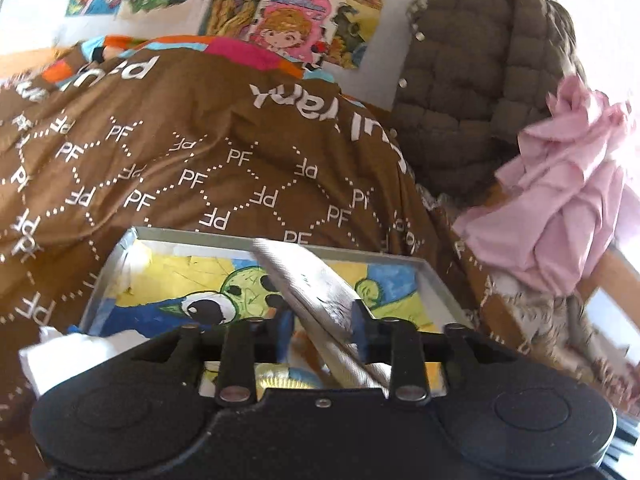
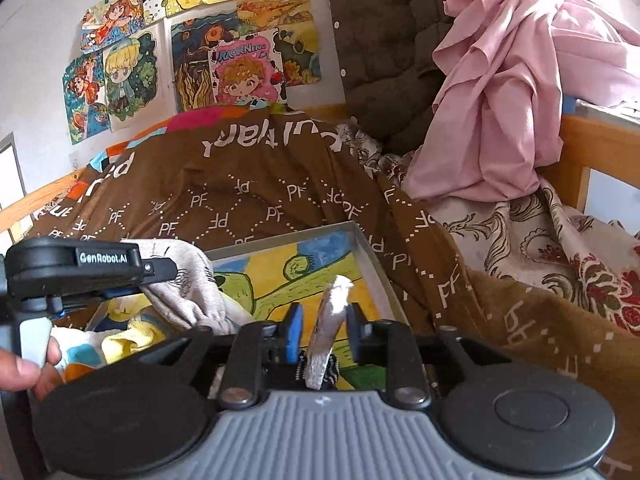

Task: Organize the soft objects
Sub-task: 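Lift the pouch with the left gripper while the right gripper carries the mask to the tray, then open both grippers to release the pouch and mask into the tray, then withdraw both grippers from the tray toward the remaining pile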

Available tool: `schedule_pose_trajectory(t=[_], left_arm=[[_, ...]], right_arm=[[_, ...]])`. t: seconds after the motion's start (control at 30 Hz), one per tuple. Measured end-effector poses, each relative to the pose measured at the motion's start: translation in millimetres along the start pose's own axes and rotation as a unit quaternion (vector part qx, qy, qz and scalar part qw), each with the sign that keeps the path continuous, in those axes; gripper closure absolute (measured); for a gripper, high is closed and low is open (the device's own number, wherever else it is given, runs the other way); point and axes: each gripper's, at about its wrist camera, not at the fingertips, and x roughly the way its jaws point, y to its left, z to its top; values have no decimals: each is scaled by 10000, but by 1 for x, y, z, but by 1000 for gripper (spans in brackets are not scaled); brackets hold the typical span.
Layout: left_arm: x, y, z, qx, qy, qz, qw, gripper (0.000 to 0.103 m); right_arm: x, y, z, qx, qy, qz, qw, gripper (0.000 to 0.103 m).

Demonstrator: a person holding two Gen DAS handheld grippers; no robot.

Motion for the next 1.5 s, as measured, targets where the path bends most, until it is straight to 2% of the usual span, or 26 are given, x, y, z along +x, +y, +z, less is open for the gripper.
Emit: schedule_pose_trajectory(t=[0.27, 0.53, 0.67, 0.9, 1.07, 1.5], left_arm=[[-12, -3, -5, 213, 142, 62, 9997, 42], [-51, -5, -6, 466, -105, 69, 9988, 20], [-79, 0, -6, 385, -323, 38, 9987, 4], [-130, 8, -7, 239, -595, -19, 9979, 1], [-164, 18, -16, 164, -513, -58, 9985, 1], [-234, 53, -46, 426, -645, 128, 9969, 1]], right_arm=[[-8, 1, 4, -28, -21, -46, 10000, 53], [-36, 4, 12, 2, -221, -62, 9997, 35], [-56, 6, 18, -13, -336, -8, 9994, 26], [-101, 17, 22, -147, -518, 56, 9985, 14], [-129, 27, 19, -248, -759, 87, 9968, 4], [-174, 63, 8, -643, -913, 259, 9934, 0]])
